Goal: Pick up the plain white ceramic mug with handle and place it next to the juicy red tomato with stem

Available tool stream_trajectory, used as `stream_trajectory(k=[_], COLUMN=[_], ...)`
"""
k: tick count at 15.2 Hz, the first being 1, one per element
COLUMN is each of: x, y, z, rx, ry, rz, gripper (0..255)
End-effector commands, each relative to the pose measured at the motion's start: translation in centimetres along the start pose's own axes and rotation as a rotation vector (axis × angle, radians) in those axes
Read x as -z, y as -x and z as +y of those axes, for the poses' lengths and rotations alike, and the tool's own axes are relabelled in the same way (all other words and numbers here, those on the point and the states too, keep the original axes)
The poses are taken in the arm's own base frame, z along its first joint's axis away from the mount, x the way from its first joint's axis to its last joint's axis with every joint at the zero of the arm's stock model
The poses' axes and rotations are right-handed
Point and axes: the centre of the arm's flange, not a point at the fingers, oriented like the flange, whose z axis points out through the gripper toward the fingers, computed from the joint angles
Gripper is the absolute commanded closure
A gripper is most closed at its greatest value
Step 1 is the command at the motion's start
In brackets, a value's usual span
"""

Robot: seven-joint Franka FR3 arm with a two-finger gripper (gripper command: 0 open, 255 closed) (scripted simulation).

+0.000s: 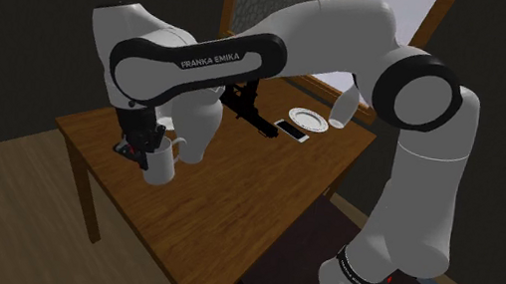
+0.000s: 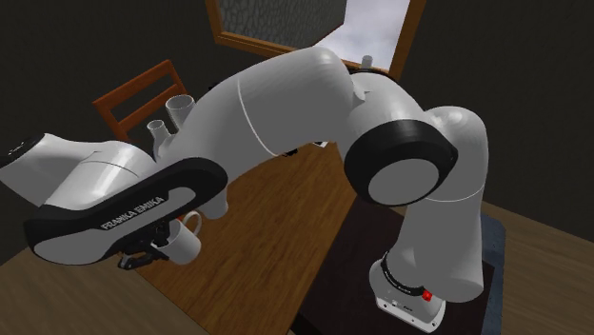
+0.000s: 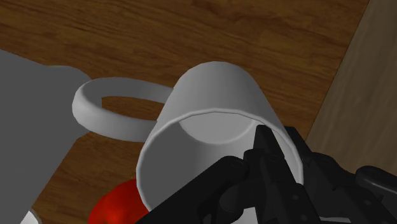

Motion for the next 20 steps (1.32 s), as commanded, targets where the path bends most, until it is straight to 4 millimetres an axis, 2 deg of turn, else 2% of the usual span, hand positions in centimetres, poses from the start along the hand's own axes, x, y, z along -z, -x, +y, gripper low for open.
stream_trajectory(k=[1,5,13,14,19,20], x=[-1.0,-3.1,-3.3,-3.3,-3.3,-1.9], y=[-0.2,-0.6,-0.6,-0.6,-0.6,-0.6], z=[-0.1,-0.1,-0.1,-0.1,-0.1,-0.1], rx=[0.0,0.0,0.0,0.0,0.0,0.0], ry=[0.0,0.0,0.0,0.0,0.0,0.0], rz=[0.001,0.001,0.001,0.001,0.001,0.001], gripper=[255,255,255,0,0,0])
